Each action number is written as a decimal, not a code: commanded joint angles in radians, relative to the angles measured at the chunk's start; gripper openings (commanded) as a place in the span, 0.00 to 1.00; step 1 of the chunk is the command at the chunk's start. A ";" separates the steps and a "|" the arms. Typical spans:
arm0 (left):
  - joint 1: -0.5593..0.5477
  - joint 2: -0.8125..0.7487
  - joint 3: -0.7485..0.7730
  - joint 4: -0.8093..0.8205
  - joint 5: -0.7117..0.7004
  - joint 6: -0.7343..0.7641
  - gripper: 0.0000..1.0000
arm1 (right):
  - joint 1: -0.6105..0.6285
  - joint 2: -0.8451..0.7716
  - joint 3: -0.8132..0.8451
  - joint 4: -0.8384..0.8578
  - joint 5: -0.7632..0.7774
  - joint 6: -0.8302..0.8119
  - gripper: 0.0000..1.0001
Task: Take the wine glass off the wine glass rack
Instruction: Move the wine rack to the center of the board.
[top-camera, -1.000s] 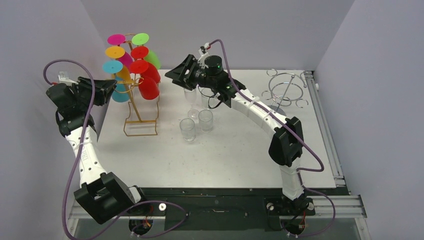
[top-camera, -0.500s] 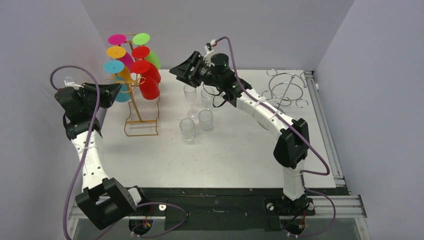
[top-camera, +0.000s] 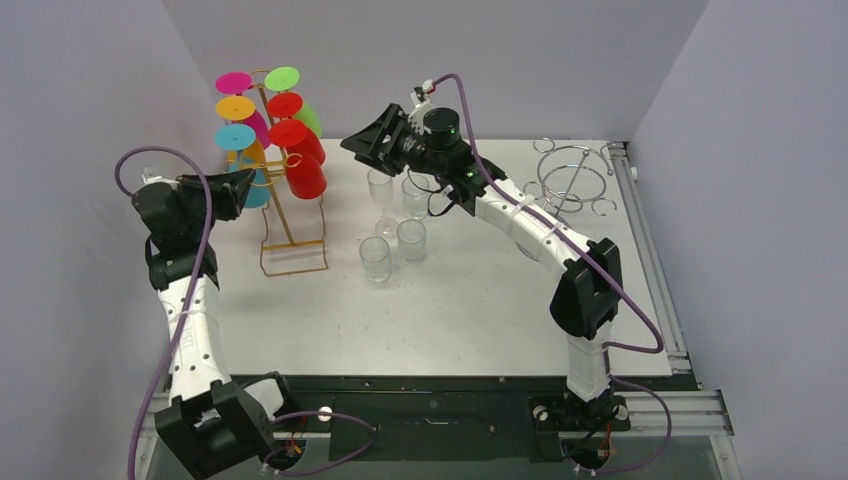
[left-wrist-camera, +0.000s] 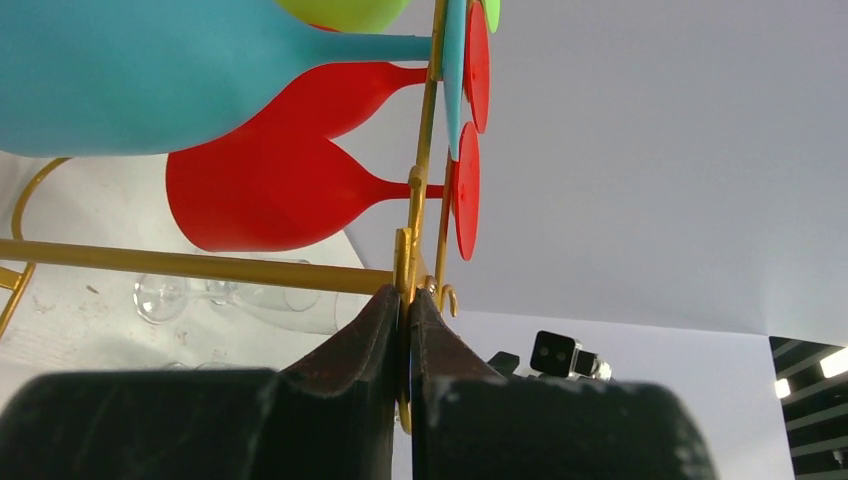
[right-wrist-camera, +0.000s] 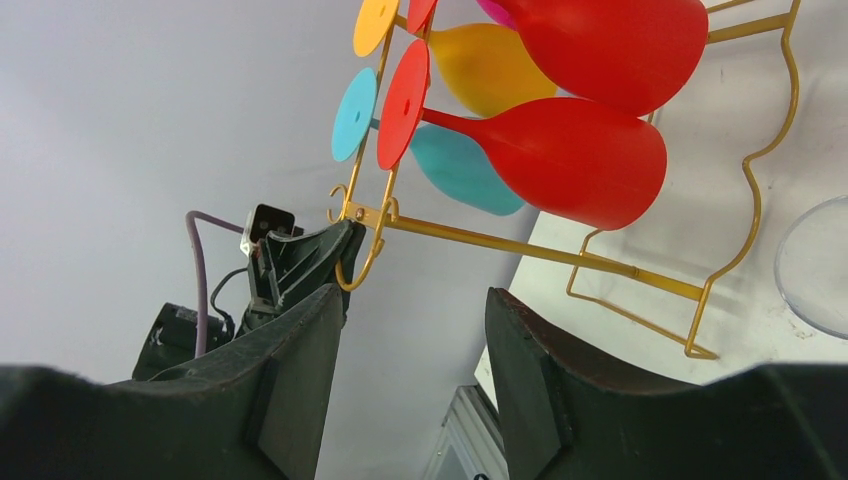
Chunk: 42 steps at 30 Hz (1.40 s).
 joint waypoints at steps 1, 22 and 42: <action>-0.049 -0.068 -0.017 0.114 -0.084 -0.130 0.00 | -0.005 -0.091 -0.007 0.007 0.027 -0.032 0.50; -0.246 -0.247 -0.064 -0.064 -0.306 -0.214 0.00 | -0.001 -0.197 -0.113 -0.012 0.066 -0.058 0.50; -0.305 -0.463 -0.165 -0.284 -0.312 -0.184 0.00 | 0.044 -0.245 -0.196 -0.010 0.103 -0.070 0.50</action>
